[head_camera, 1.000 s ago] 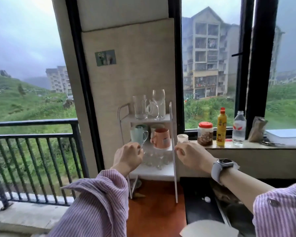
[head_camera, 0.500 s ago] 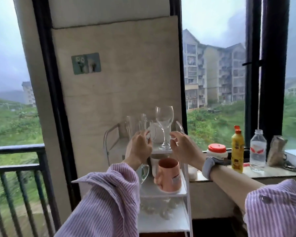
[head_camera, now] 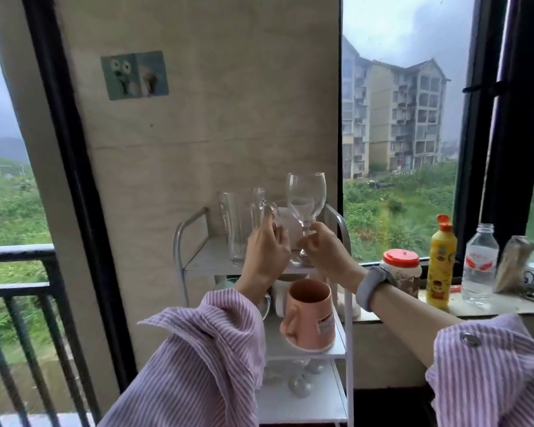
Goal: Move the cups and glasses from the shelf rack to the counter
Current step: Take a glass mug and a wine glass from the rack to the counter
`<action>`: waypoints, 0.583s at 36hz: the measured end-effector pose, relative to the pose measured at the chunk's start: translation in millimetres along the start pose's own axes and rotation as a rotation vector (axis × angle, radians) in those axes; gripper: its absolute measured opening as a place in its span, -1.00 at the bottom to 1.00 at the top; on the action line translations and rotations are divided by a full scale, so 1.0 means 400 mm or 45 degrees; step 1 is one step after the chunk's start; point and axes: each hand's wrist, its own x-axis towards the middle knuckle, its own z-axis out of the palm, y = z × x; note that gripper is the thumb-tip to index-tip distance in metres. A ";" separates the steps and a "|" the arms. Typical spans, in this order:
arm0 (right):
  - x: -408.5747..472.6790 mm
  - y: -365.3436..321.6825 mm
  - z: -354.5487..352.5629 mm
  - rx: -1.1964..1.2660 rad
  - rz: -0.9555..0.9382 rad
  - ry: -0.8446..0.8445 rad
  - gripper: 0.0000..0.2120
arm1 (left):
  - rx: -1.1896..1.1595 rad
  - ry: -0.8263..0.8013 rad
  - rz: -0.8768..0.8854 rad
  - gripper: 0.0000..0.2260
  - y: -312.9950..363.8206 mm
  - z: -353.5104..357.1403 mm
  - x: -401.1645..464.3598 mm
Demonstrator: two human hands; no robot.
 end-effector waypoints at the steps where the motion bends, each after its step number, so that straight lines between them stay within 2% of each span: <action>1: 0.005 0.004 0.001 0.015 -0.009 0.009 -0.84 | -0.021 0.025 -0.017 -0.87 -0.006 -0.008 -0.001; 4: 0.010 0.009 0.007 0.063 -0.064 0.053 -0.95 | -0.145 0.086 -0.074 -0.86 -0.023 -0.039 -0.005; 9: 0.008 -0.007 0.019 0.150 -0.139 0.093 -0.91 | -0.201 0.160 -0.080 -0.82 -0.026 -0.070 -0.005; 12: 0.008 -0.015 0.023 0.199 -0.131 0.095 -0.90 | -0.234 0.199 -0.084 -0.88 -0.024 -0.068 -0.007; 18: -0.005 -0.025 0.028 0.240 -0.128 0.110 -0.82 | -0.284 0.370 -0.092 -0.87 -0.033 -0.072 -0.020; 21: -0.015 -0.048 0.017 0.280 -0.177 0.099 -0.89 | -0.289 0.433 -0.076 -0.86 -0.027 -0.083 -0.018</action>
